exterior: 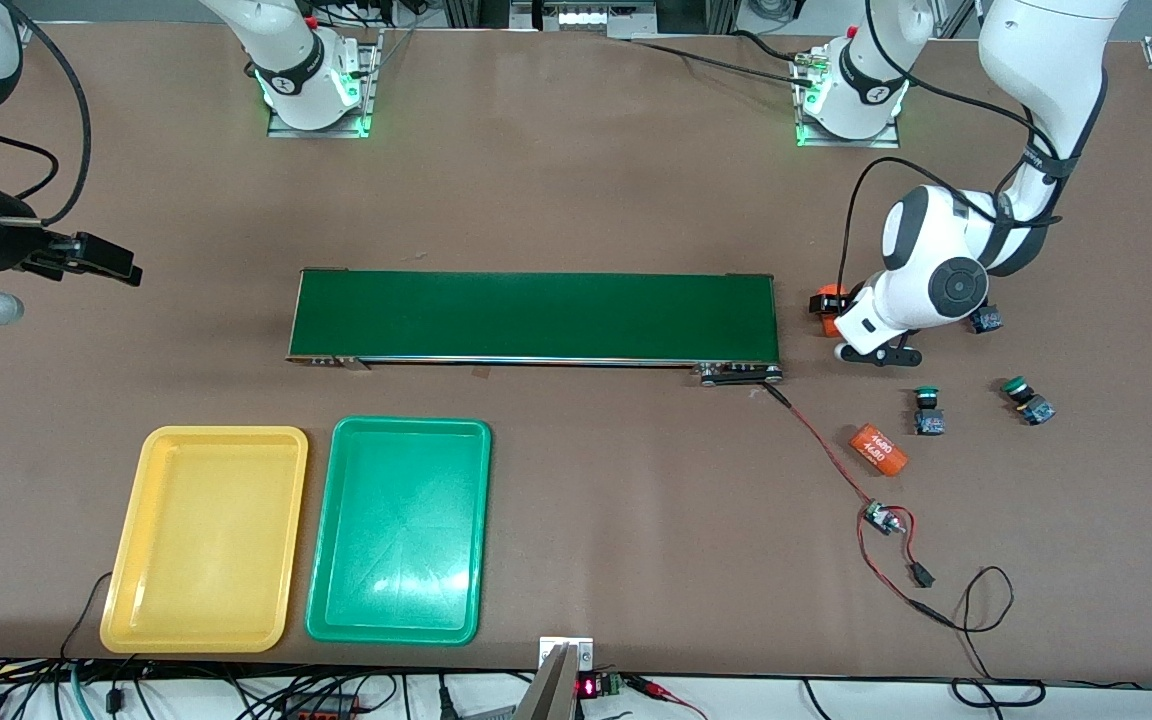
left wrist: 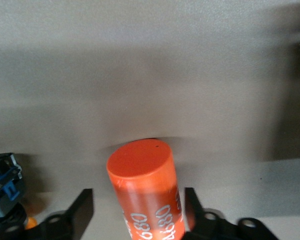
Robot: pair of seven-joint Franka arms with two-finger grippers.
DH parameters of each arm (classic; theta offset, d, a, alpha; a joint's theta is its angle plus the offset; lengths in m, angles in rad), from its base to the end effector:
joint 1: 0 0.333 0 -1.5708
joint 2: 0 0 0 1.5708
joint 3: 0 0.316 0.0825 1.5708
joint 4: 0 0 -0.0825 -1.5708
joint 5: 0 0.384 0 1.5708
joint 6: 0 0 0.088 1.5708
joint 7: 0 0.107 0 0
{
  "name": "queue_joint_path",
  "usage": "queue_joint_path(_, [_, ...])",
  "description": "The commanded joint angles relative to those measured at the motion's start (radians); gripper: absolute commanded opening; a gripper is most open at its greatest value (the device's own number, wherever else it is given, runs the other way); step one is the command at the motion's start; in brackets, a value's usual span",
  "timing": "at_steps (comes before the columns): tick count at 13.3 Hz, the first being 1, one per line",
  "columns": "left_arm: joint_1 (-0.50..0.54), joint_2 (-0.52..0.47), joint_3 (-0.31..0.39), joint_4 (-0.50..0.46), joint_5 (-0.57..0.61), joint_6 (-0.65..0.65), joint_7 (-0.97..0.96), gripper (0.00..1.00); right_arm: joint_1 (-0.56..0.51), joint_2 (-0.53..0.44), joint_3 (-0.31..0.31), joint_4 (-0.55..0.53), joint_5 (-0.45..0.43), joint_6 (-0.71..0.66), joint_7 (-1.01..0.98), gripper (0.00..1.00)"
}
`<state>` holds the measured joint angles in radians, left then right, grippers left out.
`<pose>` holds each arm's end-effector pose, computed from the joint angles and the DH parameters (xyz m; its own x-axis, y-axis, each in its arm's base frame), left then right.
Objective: Sort buttons by color to trays
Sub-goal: 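Lift the orange cylinder with the left gripper over the conveyor belt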
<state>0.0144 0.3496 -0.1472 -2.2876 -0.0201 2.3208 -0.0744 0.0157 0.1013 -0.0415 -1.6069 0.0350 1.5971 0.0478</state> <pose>0.4896 -0.0693 0.1782 0.9491 -0.0453 -0.3118 -0.0356 -0.9987 0.0369 0.5812 -0.0103 0.5522 0.9909 -0.0745 -0.1121 -0.0778 -0.9967 -0.0251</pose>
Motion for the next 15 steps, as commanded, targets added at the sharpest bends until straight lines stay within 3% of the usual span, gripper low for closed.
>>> queue_joint_path(1, [0.001, -0.023, -0.020, -0.004, -0.021, -0.018, 0.005, 0.15, -0.003, 0.008, 0.000, 0.019, 0.016, -0.008, 0.001, 1.00])
queue_joint_path(3, [0.001, -0.052, -0.032, 0.003, -0.021, -0.050, 0.013, 0.00, -0.003, 0.008, 0.000, 0.019, 0.016, -0.009, 0.001, 1.00])
queue_joint_path(7, [0.001, -0.142, -0.080, 0.075, -0.014, -0.122, 0.132, 0.00, -0.002, 0.008, 0.000, 0.019, 0.016, -0.009, 0.001, 1.00])
queue_joint_path(10, [-0.010, -0.162, -0.100, 0.145, -0.015, -0.205, 0.406, 0.00, -0.003, 0.008, 0.000, 0.019, 0.016, -0.013, 0.001, 1.00])
queue_joint_path(15, [-0.022, -0.156, -0.235, 0.148, -0.009, -0.205, 0.792, 0.00, -0.005, 0.008, -0.003, 0.019, 0.016, -0.013, 0.001, 1.00])
